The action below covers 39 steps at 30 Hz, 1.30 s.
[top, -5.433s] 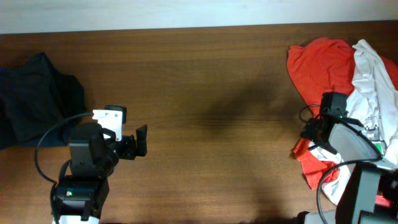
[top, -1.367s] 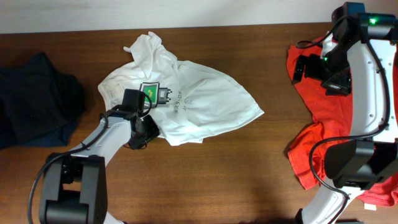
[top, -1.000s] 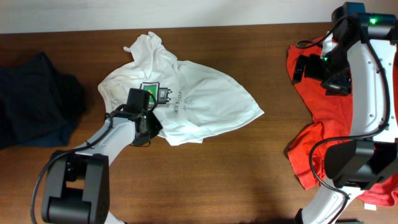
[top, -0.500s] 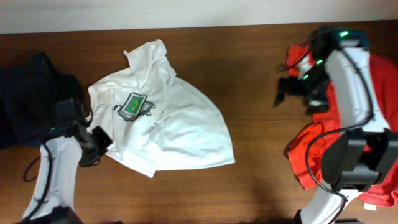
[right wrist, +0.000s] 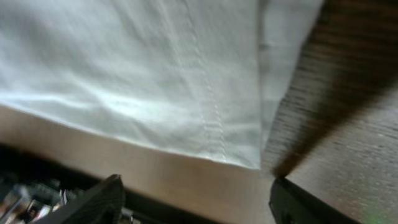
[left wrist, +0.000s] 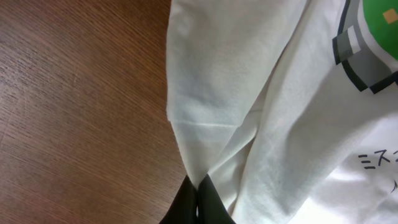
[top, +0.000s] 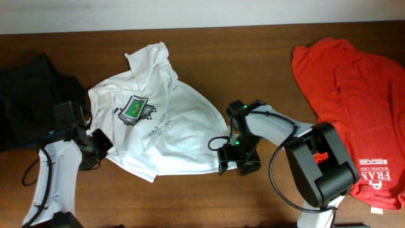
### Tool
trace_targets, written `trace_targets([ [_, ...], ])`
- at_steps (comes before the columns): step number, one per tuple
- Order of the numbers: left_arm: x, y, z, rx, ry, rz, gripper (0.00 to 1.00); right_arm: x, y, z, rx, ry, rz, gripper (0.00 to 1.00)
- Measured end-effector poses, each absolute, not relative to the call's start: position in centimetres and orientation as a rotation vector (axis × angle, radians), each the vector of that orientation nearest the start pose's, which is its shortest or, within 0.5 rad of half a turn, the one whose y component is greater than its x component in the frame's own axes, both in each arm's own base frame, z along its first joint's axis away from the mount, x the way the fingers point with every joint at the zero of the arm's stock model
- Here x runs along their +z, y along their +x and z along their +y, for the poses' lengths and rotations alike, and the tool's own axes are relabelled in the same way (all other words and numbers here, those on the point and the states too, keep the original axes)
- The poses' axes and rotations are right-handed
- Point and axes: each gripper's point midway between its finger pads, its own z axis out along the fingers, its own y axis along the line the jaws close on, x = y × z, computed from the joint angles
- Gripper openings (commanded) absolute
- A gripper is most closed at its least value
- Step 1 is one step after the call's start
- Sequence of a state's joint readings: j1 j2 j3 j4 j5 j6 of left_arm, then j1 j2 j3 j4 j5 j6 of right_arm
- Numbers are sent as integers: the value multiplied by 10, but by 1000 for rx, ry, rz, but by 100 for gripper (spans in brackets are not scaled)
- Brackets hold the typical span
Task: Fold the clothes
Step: 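Grasp the white T-shirt's right edge with the right gripper, then lift the white T-shirt with both grippers and stretch it apart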
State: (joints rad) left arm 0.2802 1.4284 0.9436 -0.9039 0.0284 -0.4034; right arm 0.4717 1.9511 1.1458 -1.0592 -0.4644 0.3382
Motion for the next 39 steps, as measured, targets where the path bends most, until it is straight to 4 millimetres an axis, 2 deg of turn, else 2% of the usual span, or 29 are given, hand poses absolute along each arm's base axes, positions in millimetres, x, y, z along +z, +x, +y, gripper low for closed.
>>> trace_targets([
  [1,72,262,70,-59,-989,2792,0,4,202,191,532,-90,3533,59],
  [5,72,262,70,-59,-989,2793,0,1,218,195,493,-10,3459,49],
  [7,72,262,70,-59,-990,2793,1,1,228,197,497,-10,3412,25],
  [8,72,262,70,-59,-990,2793,0,0,232,196,476,-16,3393,18],
  [9,72,262,70,-58,-990,2794,0,-2,235,194,448,-13,3382,4],
  [14,72,261,70,-59,-991,2796,1,-4,239,188,379,12,3371,4],
  [15,72,261,70,-59,-991,2796,0,-3,238,183,337,32,3381,4],
  [17,72,261,70,-57,-968,2804,0,0,241,160,194,105,3399,4],
  [18,71,259,69,-54,-946,2820,0,9,251,136,101,197,3397,4],
  [20,72,254,68,-50,-910,2858,0,30,279,106,59,316,3345,4],
  [21,76,254,68,-48,-899,2868,1,52,302,88,71,367,3285,4],
  [22,87,261,70,-49,-876,2849,0,79,327,70,96,410,3198,4],
  [24,106,276,69,-86,-837,2809,0,120,345,43,103,457,3107,4],
  [26,112,281,66,-128,-812,2800,1,133,344,35,93,455,3090,4],
  [28,111,277,61,-155,-808,2824,0,132,341,34,83,442,3102,4],
  [33,108,279,55,-180,-778,2825,0,127,336,34,73,438,3123,4],
  [35,102,283,44,-190,-720,2832,0,127,336,32,62,414,3125,4],
  [38,104,289,38,-193,-665,2822,0,127,335,32,60,402,3133,4],
  [39,111,294,39,-190,-635,2813,0,128,333,29,58,409,3140,4],
])
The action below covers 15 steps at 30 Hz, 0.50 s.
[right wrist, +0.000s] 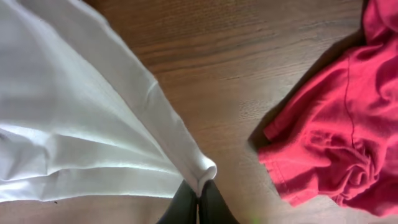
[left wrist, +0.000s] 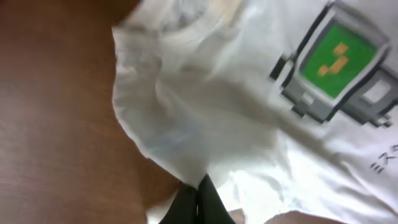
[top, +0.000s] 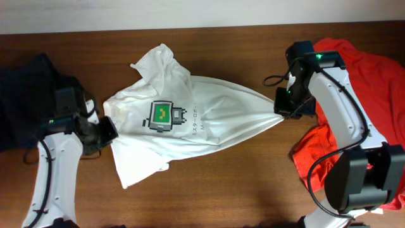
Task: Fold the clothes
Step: 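Lift the white T-shirt with both grippers and stretch it apart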
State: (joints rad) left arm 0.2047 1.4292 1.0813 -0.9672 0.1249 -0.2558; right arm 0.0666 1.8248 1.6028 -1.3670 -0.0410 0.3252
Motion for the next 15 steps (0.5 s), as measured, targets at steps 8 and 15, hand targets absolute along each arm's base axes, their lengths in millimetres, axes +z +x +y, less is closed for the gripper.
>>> trace_targets([
  [8,322,359,53,-163,-425,2329,0,270,338,5,102,348,2881,4],
  [15,479,318,85,-144,-430,1957,0,387,331,10,177,262,2511,4],
])
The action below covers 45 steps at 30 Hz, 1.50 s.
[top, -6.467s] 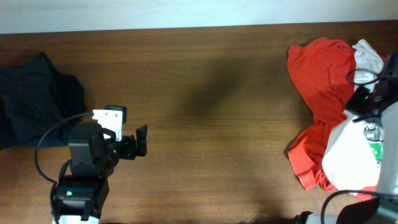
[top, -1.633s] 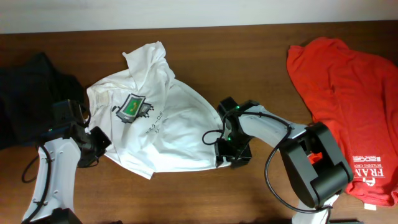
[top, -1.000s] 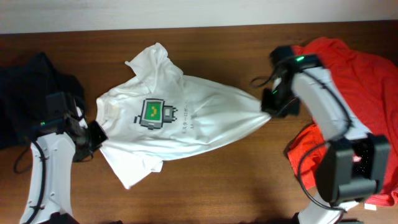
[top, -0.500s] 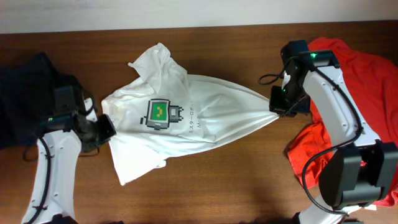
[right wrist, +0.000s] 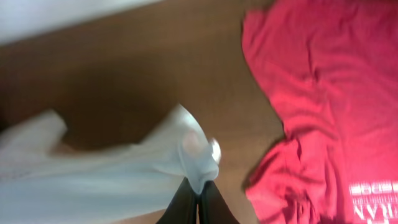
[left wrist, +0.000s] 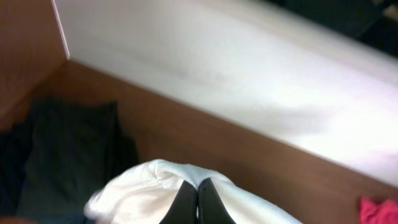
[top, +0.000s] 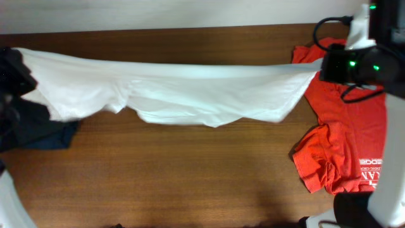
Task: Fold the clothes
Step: 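Lift the white T-shirt with both grippers and stretch it apart, then lay the stretched white T-shirt flat on the table with both grippers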
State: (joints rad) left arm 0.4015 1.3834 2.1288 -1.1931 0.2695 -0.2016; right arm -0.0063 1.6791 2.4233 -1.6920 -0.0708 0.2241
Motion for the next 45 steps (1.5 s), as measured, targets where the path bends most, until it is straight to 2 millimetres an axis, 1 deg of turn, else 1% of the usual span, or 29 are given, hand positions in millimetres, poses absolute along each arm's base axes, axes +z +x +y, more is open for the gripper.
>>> trace_targets([
  [2,502,308,83,-154,-403,1896,0,417,321,9,180,247,2407,4],
  [5,510,305,78,-173,-379,1877,0,456,301,3,144,247,2264,4],
  [7,507,306,77,-182,-382,1889,0,467,298,0,130,247,2218,4],
  [9,504,310,77,-193,-378,1900,0,465,306,-1,117,245,2221,4],
  [13,485,343,67,-251,-337,1966,0,437,348,-3,96,248,2300,4],
  [14,471,363,62,-279,-320,2005,1,420,373,-3,91,250,2336,4],
  [16,440,404,55,-316,-281,2082,0,404,401,-4,85,249,2354,4],
  [19,417,473,48,-316,-168,2055,1,404,470,-6,90,235,2223,4],
  [20,416,501,49,-305,-129,1999,1,409,491,-7,94,232,2160,4],
  [21,416,519,51,-297,-111,1957,1,413,504,-9,96,231,2121,4],
  [22,421,528,53,-290,-100,1918,1,417,510,-10,96,231,2091,4],
  [23,437,546,57,-272,-74,1813,1,432,525,-13,101,228,2004,4],
  [24,451,553,59,-264,-63,1742,1,444,531,-16,102,228,1950,4],
  [25,474,557,60,-256,-53,1647,1,458,535,-19,103,227,1892,4],
  [26,486,557,61,-254,-49,1603,1,470,537,-23,100,228,1845,4],
  [27,514,555,60,-260,-44,1501,1,474,537,-27,97,233,1830,4],
  [28,524,552,59,-275,-51,1474,0,472,535,-33,91,244,1839,4],
  [30,523,547,57,-303,-75,1508,0,454,526,-44,74,274,1917,4],
  [31,512,545,55,-323,-90,1563,0,443,521,-50,67,292,1962,4],
  [33,470,537,47,-397,-141,1750,1,405,501,-64,45,346,2126,4],
  [34,427,524,42,-443,-205,1932,0,388,491,-69,29,361,2200,4],
  [35,405,514,39,-464,-237,2027,1,369,480,-70,18,369,2286,4],
  [36,367,491,34,-490,-301,2206,1,347,470,-71,5,376,2377,4],
  [37,338,469,30,-508,-343,2351,1,329,462,-71,0,380,2452,4],
  [39,303,440,23,-527,-376,2538,1,286,441,-68,-8,400,2628,4],
  [40,286,425,18,-541,-373,2640,0,255,428,-67,-13,415,2743,4],
  [41,272,420,14,-547,-356,2704,0,241,423,-67,-13,423,2791,4],
  [43,231,401,3,-571,-324,2886,1,183,392,-63,-19,452,3004,4],
  [45,192,385,-1,-559,-316,3035,1,151,370,-60,-20,467,3119,4],
])
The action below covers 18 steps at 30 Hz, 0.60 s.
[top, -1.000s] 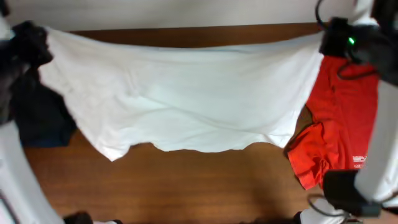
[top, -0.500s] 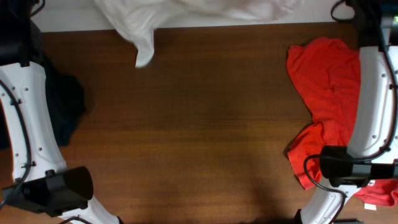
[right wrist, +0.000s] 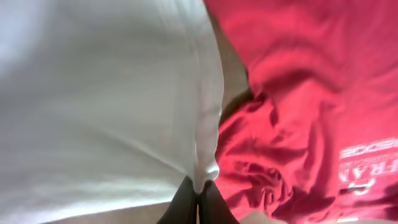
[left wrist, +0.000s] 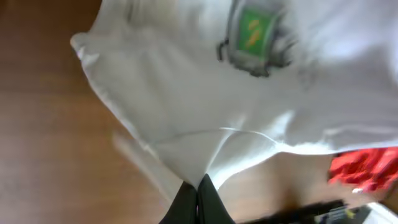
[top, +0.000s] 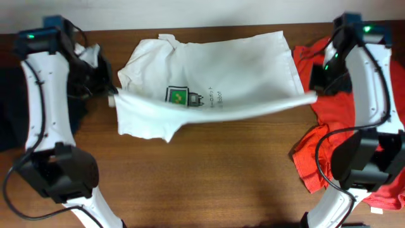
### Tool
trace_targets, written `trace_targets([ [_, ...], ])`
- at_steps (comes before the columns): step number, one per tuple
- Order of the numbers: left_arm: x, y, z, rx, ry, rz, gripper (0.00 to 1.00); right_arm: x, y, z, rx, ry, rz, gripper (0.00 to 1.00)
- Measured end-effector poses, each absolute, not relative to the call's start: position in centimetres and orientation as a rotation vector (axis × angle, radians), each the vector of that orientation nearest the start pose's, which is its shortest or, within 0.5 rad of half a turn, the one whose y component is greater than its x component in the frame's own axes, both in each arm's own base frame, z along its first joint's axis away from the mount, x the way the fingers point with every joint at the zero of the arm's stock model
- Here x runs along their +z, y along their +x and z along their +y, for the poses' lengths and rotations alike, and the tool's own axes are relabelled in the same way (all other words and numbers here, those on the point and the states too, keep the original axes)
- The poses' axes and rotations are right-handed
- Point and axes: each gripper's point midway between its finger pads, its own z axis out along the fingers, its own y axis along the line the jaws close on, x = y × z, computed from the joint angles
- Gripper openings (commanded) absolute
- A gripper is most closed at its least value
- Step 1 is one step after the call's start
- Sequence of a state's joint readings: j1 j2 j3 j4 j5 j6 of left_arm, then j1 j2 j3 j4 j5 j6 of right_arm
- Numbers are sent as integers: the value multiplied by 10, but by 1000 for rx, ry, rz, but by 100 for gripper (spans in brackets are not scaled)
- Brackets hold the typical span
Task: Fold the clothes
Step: 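Lay the stretched white T-shirt flat on the table with both grippers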
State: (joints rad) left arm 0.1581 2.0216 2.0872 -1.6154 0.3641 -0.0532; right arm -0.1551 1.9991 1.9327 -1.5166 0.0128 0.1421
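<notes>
A white T-shirt (top: pixel 209 85) with a green pixel print (top: pixel 178 96) is stretched between both arms above the table, print up. My left gripper (left wrist: pixel 198 185) is shut on its left corner, seen near the table's left side (top: pixel 112 98). My right gripper (right wrist: pixel 199 188) is shut on the opposite corner, which shows at the right (top: pixel 311 96). The shirt's far edge droops toward the back of the table; a sleeve hangs at the lower left (top: pixel 166 132).
A red T-shirt (top: pixel 335 120) lies crumpled at the right, under my right arm, also seen in the right wrist view (right wrist: pixel 298 93). A dark garment (top: pixel 9 107) lies at the far left edge. Bare wooden table (top: pixel 202 177) fills the front.
The shirt was stretched high and wide across the whole table; now it hangs lower and shorter, print facing up, with both grippers closer together and still shut on its corners.
The white shirt lay crumpled on the table, my left gripper shut on its left edge and the right open at its right hem. Then both held it, pulled flat. Then it was lifted, stretched wide; now it is held lower over the table's back.
</notes>
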Motion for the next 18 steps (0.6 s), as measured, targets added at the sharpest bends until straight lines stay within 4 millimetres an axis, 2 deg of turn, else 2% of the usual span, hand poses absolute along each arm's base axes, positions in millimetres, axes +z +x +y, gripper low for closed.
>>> trace_targets([
  [1,171,370,0,-547,-331,3124,0,131,349,-58,-24,481,3217,4],
  [3,132,339,0,-534,-373,3282,1,104,320,-54,-29,500,3339,4],
  [5,104,316,0,-525,-394,3383,1,89,300,-51,-30,518,3418,4],
  [7,68,279,1,-500,-422,3522,0,76,278,-48,-33,542,3496,4],
  [9,57,264,3,-483,-439,3568,0,72,270,-46,-34,548,3524,4],
  [11,55,261,7,-482,-464,3570,1,71,265,-45,-35,554,3544,4],
  [14,68,262,16,-479,-501,3508,0,68,250,-43,-43,598,3576,4],
  [16,90,263,25,-460,-526,3411,1,70,242,-42,-48,614,3561,4],
  [18,118,257,34,-433,-564,3293,0,84,232,-40,-53,646,3503,4],
])
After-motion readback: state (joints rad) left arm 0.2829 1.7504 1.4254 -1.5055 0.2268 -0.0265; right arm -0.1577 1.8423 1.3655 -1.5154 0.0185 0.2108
